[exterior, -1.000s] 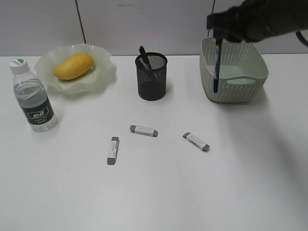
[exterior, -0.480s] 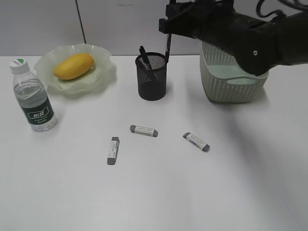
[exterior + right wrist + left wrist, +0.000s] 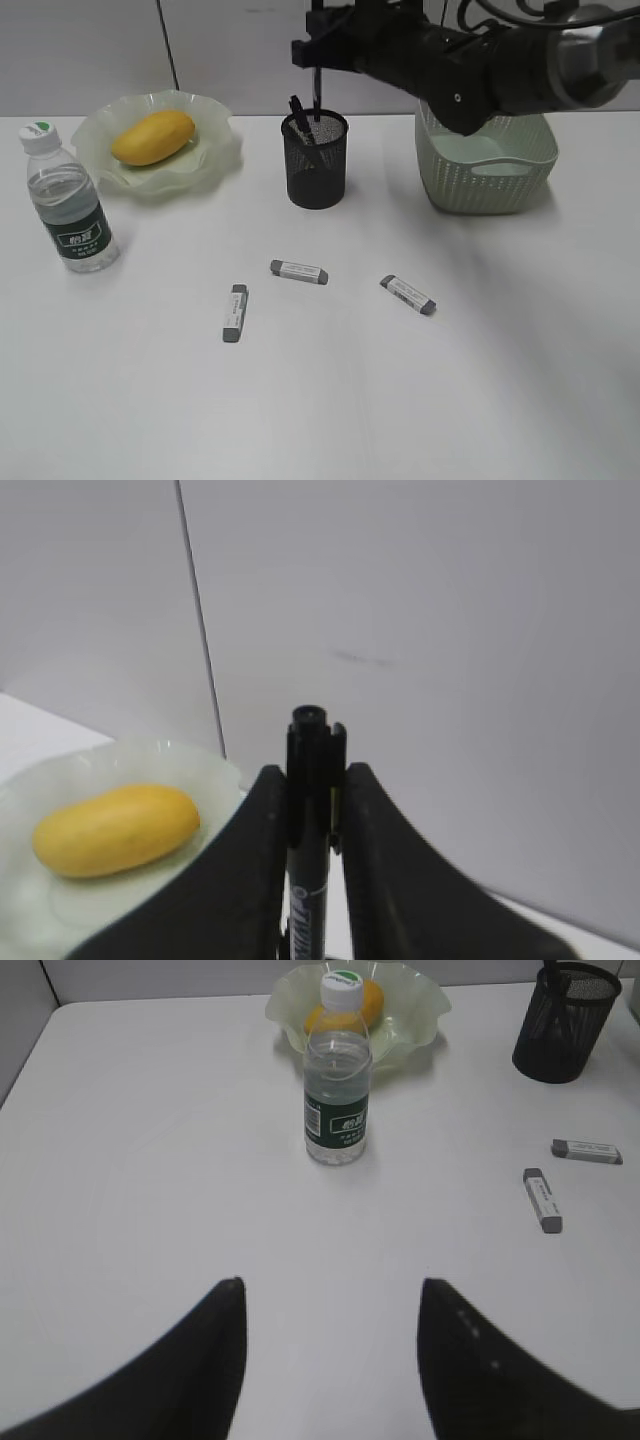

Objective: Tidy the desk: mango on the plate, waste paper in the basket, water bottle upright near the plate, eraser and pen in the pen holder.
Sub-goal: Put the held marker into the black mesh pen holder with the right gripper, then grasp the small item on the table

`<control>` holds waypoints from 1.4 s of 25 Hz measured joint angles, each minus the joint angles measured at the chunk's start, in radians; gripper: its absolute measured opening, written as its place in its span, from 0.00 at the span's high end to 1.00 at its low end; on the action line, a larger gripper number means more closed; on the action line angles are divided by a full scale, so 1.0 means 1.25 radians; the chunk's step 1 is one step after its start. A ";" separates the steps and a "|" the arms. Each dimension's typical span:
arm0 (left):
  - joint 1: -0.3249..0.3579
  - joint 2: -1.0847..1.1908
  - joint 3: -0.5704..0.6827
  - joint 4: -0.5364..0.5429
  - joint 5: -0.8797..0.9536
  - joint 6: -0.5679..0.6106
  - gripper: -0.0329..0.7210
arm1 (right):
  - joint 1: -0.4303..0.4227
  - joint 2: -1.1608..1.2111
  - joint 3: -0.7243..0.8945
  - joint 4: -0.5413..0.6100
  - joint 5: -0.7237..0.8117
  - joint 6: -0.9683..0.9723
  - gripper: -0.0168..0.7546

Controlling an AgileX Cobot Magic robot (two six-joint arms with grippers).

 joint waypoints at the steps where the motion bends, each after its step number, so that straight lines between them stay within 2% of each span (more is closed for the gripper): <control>1: 0.000 0.000 0.000 0.000 0.000 0.000 0.40 | 0.000 0.006 0.000 -0.002 0.010 0.003 0.80; 14: 0.000 0.000 0.000 0.000 0.000 0.000 0.40 | 0.004 0.024 0.004 -0.032 0.067 0.009 0.78; 16: 0.000 0.000 0.000 0.000 0.000 0.000 0.40 | 0.004 0.025 0.004 -0.032 0.067 0.009 0.67; 19: 0.000 0.000 0.000 0.000 0.000 0.000 0.40 | 0.004 0.025 0.004 -0.032 0.065 0.010 0.39; 21: 0.000 0.000 0.000 0.000 0.000 0.000 0.40 | 0.004 0.025 0.004 -0.032 0.059 0.010 0.28; 25: 0.000 0.000 0.000 0.000 0.000 0.000 0.40 | 0.004 0.009 0.005 -0.032 0.078 0.011 0.22; 29: 0.000 0.000 0.000 0.000 0.000 0.000 0.40 | 0.004 -0.077 0.005 -0.033 0.225 0.011 0.22; 35: 0.000 0.000 0.000 0.000 0.000 0.000 0.40 | -0.005 -0.222 -0.061 -0.053 0.609 0.002 0.22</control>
